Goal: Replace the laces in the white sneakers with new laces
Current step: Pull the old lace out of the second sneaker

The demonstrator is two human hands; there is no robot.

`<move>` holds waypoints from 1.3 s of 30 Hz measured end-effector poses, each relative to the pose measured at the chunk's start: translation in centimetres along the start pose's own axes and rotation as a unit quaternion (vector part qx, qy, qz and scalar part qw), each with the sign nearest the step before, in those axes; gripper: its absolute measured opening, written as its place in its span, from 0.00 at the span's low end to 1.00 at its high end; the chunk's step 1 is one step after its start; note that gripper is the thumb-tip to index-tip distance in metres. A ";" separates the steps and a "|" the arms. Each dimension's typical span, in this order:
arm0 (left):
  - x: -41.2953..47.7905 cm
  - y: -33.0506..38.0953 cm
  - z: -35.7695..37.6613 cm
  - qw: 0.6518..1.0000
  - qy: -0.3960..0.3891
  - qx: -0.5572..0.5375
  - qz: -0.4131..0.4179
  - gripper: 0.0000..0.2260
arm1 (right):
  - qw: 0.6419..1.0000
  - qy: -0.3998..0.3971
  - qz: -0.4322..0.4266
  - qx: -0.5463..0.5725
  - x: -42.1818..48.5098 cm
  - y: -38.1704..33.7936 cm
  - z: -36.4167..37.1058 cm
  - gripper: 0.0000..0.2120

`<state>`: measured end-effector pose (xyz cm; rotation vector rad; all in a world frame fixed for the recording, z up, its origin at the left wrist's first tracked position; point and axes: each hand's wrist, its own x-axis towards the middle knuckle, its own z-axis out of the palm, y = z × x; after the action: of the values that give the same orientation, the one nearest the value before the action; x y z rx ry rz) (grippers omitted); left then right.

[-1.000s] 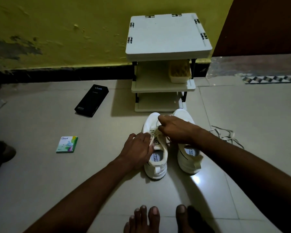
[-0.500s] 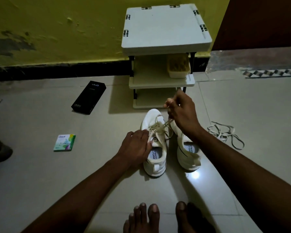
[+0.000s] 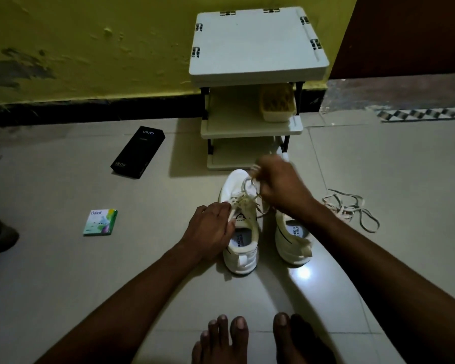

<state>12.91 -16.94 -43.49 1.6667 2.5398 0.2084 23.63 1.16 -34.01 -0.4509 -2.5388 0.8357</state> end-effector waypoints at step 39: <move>4.7 1.2 -3.1 0.808 0.067 -0.528 -0.250 0.08 | 0.979 -0.040 0.199 -0.025 -8.4 -1.3 7.7 0.09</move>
<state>11.60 -12.35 -40.23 0.5425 2.0749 1.3875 26.82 -7.15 -41.31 -0.9844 -2.5855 0.9441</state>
